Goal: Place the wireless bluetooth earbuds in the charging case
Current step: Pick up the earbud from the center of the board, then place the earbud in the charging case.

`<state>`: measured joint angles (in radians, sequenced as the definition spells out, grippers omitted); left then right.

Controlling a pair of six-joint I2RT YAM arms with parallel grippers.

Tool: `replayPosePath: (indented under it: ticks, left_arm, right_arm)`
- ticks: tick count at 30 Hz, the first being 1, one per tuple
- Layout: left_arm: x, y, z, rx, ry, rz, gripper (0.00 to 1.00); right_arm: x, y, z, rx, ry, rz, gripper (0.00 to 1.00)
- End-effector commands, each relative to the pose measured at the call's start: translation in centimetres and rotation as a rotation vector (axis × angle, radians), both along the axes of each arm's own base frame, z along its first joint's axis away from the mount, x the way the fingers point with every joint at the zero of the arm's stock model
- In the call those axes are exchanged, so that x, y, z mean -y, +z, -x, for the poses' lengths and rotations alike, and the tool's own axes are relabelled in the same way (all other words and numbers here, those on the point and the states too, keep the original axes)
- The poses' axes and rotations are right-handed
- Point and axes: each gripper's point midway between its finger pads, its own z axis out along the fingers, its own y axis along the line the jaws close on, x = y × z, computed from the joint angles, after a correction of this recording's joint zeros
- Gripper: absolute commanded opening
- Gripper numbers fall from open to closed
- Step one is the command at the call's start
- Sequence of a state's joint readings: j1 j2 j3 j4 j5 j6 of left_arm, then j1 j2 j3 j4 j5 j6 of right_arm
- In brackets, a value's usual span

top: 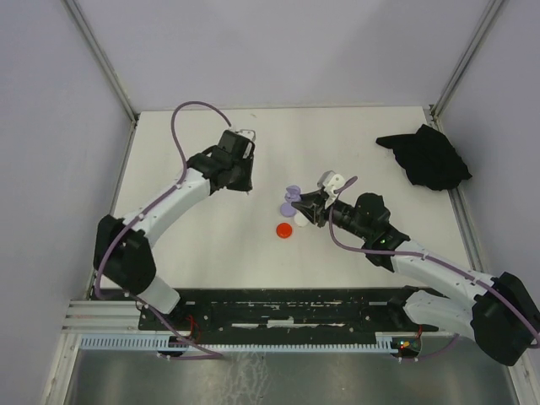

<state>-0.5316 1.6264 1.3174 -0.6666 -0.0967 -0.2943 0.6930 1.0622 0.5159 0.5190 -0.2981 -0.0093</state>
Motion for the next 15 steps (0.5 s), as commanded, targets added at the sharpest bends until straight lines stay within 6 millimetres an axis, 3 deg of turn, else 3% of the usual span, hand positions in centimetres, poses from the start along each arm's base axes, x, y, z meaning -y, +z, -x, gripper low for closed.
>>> replayPosePath:
  ticks: [1,7,15]
  left_arm:
    - [1.8,9.4,-1.4,0.29,-0.063,0.129,0.2]
    - [3.5,16.6,0.4,0.471,-0.148,0.225,0.21]
    - [6.6,22.8,4.2,0.694,-0.266,0.346,0.21]
  right_arm:
    - [-0.9,4.6,-0.2,0.12,0.03,-0.088,0.02]
    - [-1.4,6.3,-0.2,0.152,0.048,-0.146,0.02]
    - [-2.1,9.0,0.2,0.177,0.091,-0.23,0.02]
